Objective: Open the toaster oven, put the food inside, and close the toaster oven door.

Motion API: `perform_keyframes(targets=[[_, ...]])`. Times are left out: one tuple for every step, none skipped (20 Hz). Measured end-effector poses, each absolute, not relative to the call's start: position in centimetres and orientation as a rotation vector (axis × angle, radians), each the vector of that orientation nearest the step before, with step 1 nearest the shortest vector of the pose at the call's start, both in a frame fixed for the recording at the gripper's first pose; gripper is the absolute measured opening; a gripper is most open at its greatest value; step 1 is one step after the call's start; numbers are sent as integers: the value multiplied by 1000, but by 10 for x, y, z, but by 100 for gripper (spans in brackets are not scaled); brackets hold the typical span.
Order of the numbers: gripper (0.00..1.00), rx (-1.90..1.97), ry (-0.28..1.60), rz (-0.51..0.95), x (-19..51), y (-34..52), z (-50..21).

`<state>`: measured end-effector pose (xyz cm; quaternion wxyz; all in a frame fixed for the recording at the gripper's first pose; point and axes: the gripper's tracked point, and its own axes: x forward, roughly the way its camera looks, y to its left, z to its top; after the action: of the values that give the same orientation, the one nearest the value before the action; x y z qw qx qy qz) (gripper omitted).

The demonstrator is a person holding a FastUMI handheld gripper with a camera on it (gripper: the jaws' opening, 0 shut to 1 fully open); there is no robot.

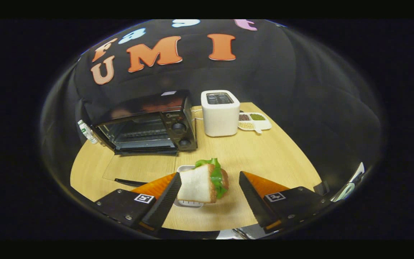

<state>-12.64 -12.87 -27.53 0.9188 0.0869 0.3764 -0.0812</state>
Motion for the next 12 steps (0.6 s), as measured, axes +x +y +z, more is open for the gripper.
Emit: perform_keyframes(targets=[[96,198,801,-165,-129,-130,-285],[96,211,818,-168,-133,-134,-296],[96,223,837,-170,-132,-134,-306],[96,243,852,-166,-131,-133,-315],[97,267,870,-165,-130,-132,-322],[97,294,878,-159,-129,-130,-330],[96,320,894,-153,-127,-128,-337],[97,340,907,-145,-128,-126,-344],[97,352,921,-144,-128,-125,-350],[97,364,931,-133,-127,-122,-355],[96,382,929,-122,-124,-120,-356],[95,400,933,-112,-124,-116,-359]])
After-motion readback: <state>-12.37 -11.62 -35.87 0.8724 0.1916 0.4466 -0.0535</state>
